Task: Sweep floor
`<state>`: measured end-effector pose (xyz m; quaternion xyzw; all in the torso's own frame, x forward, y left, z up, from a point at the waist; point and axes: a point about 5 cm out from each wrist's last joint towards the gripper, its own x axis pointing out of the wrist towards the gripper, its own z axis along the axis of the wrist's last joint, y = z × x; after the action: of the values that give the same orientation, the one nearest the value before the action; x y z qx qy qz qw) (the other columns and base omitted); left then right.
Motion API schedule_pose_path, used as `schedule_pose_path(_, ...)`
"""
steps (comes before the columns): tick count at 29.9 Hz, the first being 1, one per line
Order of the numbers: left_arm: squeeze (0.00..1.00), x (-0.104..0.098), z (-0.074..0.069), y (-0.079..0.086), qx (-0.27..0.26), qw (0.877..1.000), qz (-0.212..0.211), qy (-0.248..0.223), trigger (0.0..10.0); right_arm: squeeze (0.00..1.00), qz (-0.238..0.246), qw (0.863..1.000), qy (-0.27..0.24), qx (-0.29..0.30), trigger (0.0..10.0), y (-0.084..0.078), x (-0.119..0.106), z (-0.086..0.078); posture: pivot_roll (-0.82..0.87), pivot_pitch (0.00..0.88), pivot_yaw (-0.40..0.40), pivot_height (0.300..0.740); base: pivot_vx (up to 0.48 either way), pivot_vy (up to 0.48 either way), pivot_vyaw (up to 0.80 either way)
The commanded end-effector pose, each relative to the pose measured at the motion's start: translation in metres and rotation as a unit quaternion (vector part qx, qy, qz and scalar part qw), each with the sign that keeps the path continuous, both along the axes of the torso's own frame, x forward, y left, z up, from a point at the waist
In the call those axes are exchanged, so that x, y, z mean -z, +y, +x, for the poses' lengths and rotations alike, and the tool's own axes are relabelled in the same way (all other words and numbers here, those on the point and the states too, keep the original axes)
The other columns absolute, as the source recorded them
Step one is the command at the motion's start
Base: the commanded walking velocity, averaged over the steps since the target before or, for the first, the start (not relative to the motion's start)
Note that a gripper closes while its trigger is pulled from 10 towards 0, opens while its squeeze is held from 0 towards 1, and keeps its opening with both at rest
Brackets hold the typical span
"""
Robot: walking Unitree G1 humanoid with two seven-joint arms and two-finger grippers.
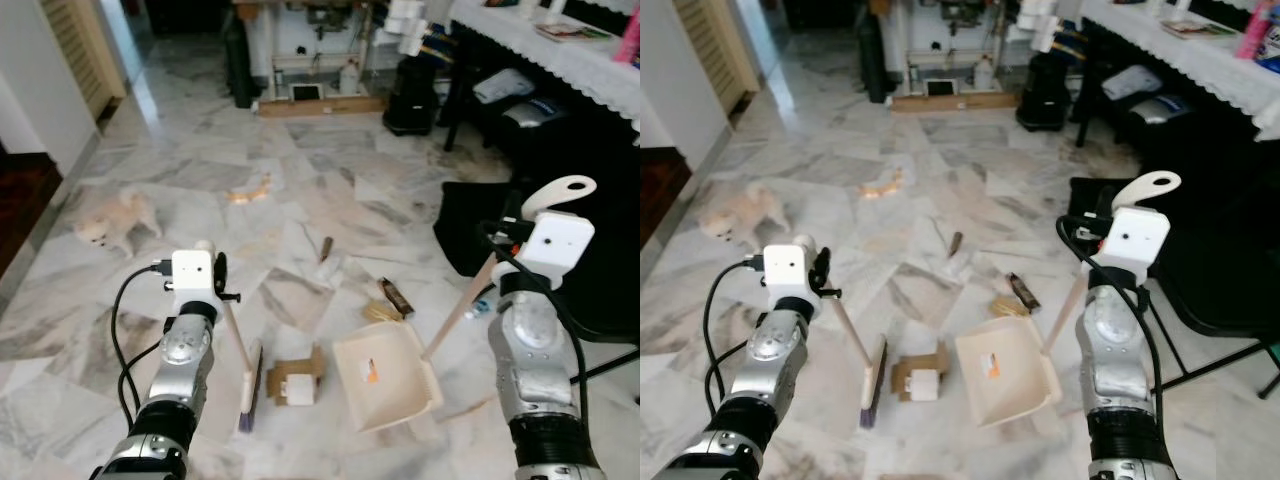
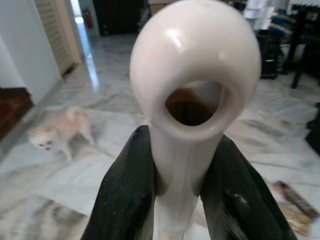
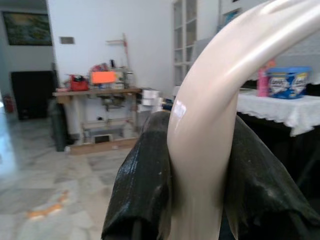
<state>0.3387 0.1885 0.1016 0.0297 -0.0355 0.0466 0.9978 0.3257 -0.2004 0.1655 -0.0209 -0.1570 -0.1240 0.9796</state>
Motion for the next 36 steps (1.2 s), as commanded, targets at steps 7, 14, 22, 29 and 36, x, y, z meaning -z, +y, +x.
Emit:
schedule_pose_path(7,0.0,-0.0171,0.0045,-0.0114,0.022,0.999,0.002,-0.043,10.0,0.0,-0.005,1.0,-0.018,0.012,10.0,-0.0074,-0.0068,-0.0007,0.0,0.044,0.037,0.74,0.0,0.0,0.0)
schedule_pose_path(14,0.0,-0.0169,0.0055,-0.0142,0.029,0.999,-0.002,-0.038,10.0,0.0,-0.005,1.0,-0.019,0.015,10.0,-0.0082,-0.0071,-0.0009,-0.01,0.044,0.036,0.74,0.0,0.0,0.0)
schedule_pose_path(22,0.0,-0.0149,0.0049,-0.0139,0.028,0.999,-0.001,-0.032,10.0,0.0,-0.017,1.0,-0.012,0.01,10.0,-0.0049,-0.0046,-0.0006,-0.01,0.044,0.033,0.74,0.0,0.0,0.0)
schedule_pose_path(29,0.0,-0.0149,0.0051,-0.0142,0.025,0.999,-0.001,-0.032,10.0,0.0,-0.025,1.0,-0.012,0.001,10.0,0.0,-0.0051,0.0004,-0.01,0.043,0.031,0.74,0.0,0.0,0.31)
schedule_pose_path(36,0.0,-0.0155,0.0054,-0.0147,0.024,0.999,-0.004,-0.035,10.0,0.0,-0.017,1.0,-0.017,0.0,10.0,-0.0002,-0.0065,0.0006,-0.01,0.04,0.027,0.74,0.0,0.0,0.0)
